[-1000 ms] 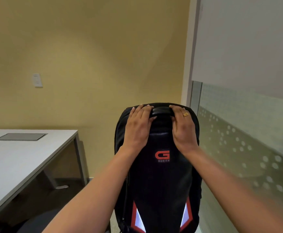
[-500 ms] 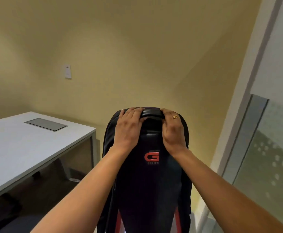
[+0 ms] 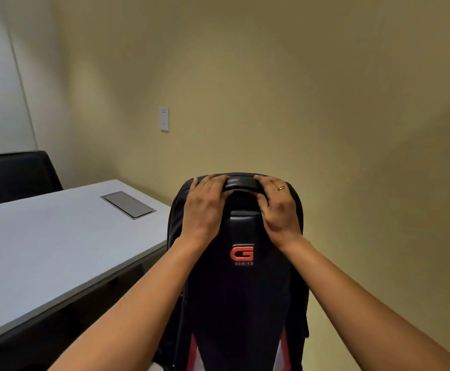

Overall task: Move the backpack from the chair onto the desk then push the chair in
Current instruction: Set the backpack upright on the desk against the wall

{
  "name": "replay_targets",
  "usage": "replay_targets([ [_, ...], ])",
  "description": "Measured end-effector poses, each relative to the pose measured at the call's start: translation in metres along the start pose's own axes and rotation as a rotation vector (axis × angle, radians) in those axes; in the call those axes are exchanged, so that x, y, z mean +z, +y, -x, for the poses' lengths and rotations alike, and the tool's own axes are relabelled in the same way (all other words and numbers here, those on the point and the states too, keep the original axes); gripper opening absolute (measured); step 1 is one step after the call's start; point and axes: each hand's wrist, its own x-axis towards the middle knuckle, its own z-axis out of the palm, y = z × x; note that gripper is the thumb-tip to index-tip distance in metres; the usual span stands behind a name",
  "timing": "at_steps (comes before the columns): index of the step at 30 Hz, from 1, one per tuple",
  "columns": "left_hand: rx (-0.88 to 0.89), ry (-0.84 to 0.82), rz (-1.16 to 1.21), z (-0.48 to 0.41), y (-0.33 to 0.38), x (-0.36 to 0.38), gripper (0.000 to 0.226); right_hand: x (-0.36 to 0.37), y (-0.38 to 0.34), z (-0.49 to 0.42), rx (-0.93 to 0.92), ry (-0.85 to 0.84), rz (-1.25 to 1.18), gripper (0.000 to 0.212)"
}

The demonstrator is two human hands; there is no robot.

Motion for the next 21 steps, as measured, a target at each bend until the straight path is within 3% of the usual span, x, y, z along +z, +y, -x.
replay_targets([
  [21, -0.146, 0.152, -0.479, -0.225, -0.262, 0.076, 0.03, 0.325, 0.1, -0.254, -0.18, 0.004, -0.426, 0.027],
])
